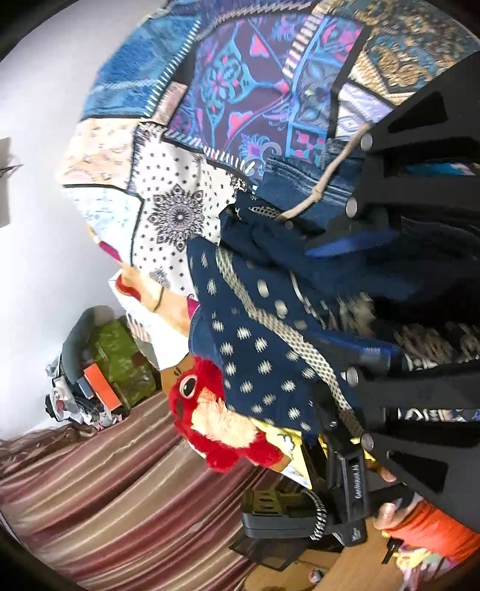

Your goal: Fold large clothes

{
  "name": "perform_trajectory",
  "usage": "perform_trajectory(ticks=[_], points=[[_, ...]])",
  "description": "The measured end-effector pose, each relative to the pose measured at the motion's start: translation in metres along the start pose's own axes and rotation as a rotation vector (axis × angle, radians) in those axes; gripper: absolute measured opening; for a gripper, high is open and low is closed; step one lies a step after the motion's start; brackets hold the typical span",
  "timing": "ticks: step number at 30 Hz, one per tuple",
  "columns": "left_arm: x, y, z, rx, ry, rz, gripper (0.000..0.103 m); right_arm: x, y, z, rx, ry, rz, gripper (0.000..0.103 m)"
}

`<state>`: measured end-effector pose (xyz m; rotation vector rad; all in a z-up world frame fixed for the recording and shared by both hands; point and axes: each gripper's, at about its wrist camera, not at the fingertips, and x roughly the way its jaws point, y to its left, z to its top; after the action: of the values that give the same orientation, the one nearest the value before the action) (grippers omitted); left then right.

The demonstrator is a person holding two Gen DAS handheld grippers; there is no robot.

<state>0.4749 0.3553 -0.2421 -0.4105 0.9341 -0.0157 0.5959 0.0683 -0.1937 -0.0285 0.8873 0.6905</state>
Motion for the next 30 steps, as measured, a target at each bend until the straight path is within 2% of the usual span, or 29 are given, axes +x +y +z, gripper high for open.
perform_trajectory(ticks=[1, 3, 5, 9, 11, 14, 19, 23, 25, 30], points=[[-0.003, -0.004, -0.005, 0.018, 0.003, 0.018, 0.089, -0.004, 0.004, -0.005, -0.002, 0.000, 0.000, 0.077], [-0.010, -0.011, -0.019, 0.053, 0.009, 0.046, 0.096, -0.009, 0.009, -0.016, -0.003, -0.006, -0.006, 0.083], [-0.010, -0.019, -0.032, 0.071, 0.015, 0.064, 0.098, -0.005, 0.008, -0.025, -0.008, 0.025, -0.027, 0.083], [-0.006, -0.031, -0.057, 0.069, 0.045, 0.049, 0.099, 0.011, -0.006, -0.048, -0.002, 0.122, -0.109, 0.083], [-0.003, -0.035, -0.067, 0.065, 0.040, 0.076, 0.100, 0.012, -0.015, -0.064, -0.018, 0.148, -0.139, 0.083], [0.003, -0.043, -0.081, 0.088, 0.049, 0.106, 0.100, 0.006, -0.023, -0.089, -0.054, 0.163, -0.135, 0.083], [0.001, -0.060, -0.102, 0.160, 0.058, 0.171, 0.100, -0.024, -0.019, -0.110, -0.098, 0.133, -0.166, 0.083], [-0.022, -0.064, -0.106, 0.114, 0.048, 0.159, 0.100, -0.056, -0.002, -0.117, -0.127, 0.085, -0.194, 0.083], [-0.041, -0.068, -0.105, 0.115, 0.015, 0.158, 0.100, -0.083, 0.011, -0.119, -0.142, 0.030, -0.193, 0.083], [-0.121, -0.096, -0.103, 0.176, -0.152, 0.204, 0.100, -0.158, 0.049, -0.116, -0.167, -0.136, -0.171, 0.083]])
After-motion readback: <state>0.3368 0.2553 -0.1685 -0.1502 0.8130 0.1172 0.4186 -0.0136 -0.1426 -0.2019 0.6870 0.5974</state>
